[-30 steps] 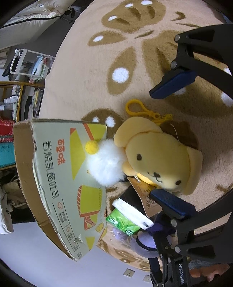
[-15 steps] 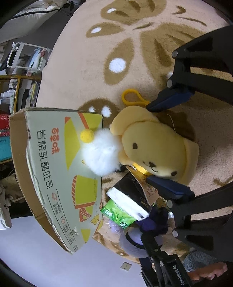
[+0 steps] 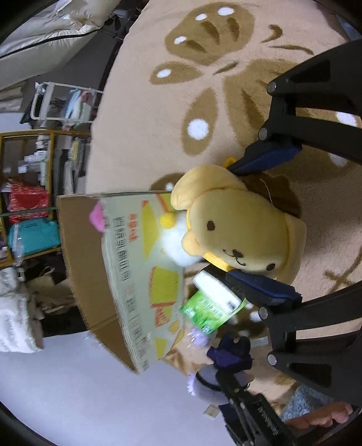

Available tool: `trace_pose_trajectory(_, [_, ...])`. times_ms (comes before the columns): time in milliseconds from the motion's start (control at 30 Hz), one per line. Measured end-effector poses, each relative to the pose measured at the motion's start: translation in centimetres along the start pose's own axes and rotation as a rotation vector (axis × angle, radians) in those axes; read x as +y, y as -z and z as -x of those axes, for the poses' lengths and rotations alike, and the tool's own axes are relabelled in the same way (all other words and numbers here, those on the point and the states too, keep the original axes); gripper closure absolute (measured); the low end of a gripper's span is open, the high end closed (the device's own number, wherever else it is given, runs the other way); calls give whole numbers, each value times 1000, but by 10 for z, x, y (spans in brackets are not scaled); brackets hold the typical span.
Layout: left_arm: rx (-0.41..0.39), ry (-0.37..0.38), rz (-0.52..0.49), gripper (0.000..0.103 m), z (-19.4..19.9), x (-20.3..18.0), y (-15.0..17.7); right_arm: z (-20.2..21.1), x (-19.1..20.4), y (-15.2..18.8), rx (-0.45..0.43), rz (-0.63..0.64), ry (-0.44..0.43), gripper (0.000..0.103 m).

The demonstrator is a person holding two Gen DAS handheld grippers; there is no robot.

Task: Organize soft objects
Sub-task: 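Grasp the white-haired doll with the left gripper while the right grasps the yellow dog, then lift the doll with the left gripper while the right carries the yellow dog over the box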

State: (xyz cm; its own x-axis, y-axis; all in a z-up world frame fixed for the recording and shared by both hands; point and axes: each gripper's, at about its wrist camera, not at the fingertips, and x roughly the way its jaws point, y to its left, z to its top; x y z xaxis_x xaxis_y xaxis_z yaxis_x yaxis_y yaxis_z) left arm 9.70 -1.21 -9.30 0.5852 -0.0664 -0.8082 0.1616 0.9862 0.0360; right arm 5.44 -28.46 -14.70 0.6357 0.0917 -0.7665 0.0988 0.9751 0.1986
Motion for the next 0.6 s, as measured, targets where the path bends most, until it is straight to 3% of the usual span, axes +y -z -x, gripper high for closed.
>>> trace_pose_trajectory(100, [-101,-62,-10,45,18,-1,-1,20,5,-2,-96,15,-27,32])
trace_pose_trajectory(600, [-397,-95,-53,45,99,-13,1,102,31,-2,-470,103,13,32])
